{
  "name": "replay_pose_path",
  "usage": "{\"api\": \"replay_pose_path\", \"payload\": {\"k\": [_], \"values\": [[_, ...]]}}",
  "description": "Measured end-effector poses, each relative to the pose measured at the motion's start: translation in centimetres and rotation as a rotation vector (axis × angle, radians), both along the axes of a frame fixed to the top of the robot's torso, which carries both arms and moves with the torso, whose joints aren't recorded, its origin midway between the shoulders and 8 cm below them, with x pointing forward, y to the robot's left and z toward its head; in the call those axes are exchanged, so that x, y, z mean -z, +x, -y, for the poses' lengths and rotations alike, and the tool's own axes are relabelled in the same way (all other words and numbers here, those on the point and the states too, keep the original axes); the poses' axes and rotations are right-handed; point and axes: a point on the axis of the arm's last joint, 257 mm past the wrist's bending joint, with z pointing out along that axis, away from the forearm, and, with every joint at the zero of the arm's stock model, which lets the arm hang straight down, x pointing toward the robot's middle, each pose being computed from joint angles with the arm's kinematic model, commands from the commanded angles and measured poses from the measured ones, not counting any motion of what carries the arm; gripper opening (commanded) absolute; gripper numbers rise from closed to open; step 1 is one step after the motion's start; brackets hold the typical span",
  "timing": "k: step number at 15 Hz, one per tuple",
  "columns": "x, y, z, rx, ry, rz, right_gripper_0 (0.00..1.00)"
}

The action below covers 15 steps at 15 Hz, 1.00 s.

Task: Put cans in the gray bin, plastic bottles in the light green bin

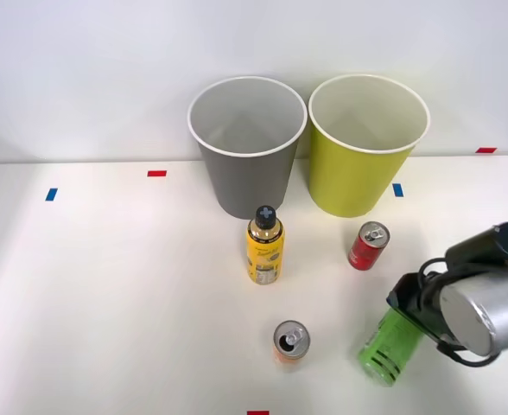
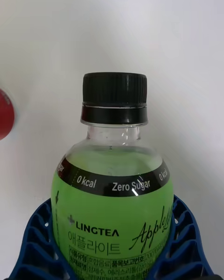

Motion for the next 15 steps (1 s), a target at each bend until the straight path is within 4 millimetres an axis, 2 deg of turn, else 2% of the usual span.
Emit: {"api": "replay_pose_path", "payload": {"k": [4, 7, 9, 12, 15], "values": [[-2.7, -2.4, 0.8, -0.208, -0.103, 0.088, 0.0], [-4.3, -2.9, 1.0, -0.377, -0.198, 0.198, 0.0], [-6.4, -2.0, 0.9, -0.484, -0.286, 0.314, 0.0], [-11.1, 0.0, 0.2, -0.559, -0.38, 0.523, 0.0], [-16.0, 1.5, -2.0, -0.59, -0.349, 0.748, 0.0]]}}
